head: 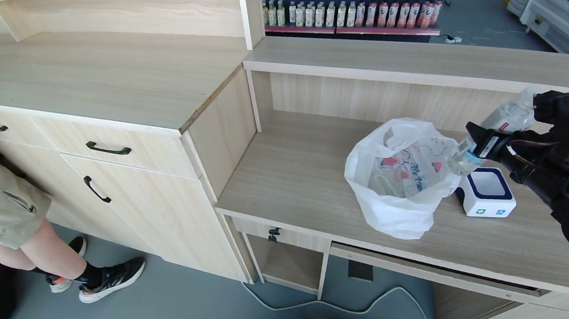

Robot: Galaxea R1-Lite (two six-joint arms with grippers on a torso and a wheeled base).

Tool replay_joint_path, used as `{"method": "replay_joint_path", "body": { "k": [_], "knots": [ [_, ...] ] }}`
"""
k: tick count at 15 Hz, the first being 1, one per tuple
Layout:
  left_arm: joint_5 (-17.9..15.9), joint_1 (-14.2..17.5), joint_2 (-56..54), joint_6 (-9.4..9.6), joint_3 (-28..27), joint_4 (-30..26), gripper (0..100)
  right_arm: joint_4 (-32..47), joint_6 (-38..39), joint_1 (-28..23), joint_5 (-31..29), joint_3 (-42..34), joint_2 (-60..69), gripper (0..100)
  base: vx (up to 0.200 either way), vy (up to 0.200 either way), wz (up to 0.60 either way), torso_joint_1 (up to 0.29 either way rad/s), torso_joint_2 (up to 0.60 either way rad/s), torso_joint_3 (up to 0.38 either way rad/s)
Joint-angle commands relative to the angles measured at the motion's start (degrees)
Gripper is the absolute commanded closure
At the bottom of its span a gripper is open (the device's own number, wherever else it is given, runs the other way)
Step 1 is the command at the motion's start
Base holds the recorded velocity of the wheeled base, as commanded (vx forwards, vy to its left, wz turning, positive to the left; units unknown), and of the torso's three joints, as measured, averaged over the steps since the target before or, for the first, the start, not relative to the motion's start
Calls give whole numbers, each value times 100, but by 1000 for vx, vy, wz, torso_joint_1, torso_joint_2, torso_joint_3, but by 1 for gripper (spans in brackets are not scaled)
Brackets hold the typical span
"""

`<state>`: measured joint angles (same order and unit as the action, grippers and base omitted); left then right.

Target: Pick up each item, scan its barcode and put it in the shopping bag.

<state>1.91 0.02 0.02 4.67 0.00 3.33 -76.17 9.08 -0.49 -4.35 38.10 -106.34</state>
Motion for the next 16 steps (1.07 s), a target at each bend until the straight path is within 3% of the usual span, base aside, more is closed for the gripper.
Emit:
{"method": "replay_joint_path", "body": {
  "k": [1,7,16],
  "knots": [
    [2,-2,-2,-1,-9,1,0,5,-12,225,5,277,-440,100,0,0,0,0,0,0],
    [2,-2,-2,-1,0,1,0,-126,-38,655,13,919,-1434,100,0,0,0,0,0,0],
    [2,-2,-2,-1,0,1,0,-162,-469,831,321,1833,-2620,100,0,0,0,0,0,0]
  ]
}}
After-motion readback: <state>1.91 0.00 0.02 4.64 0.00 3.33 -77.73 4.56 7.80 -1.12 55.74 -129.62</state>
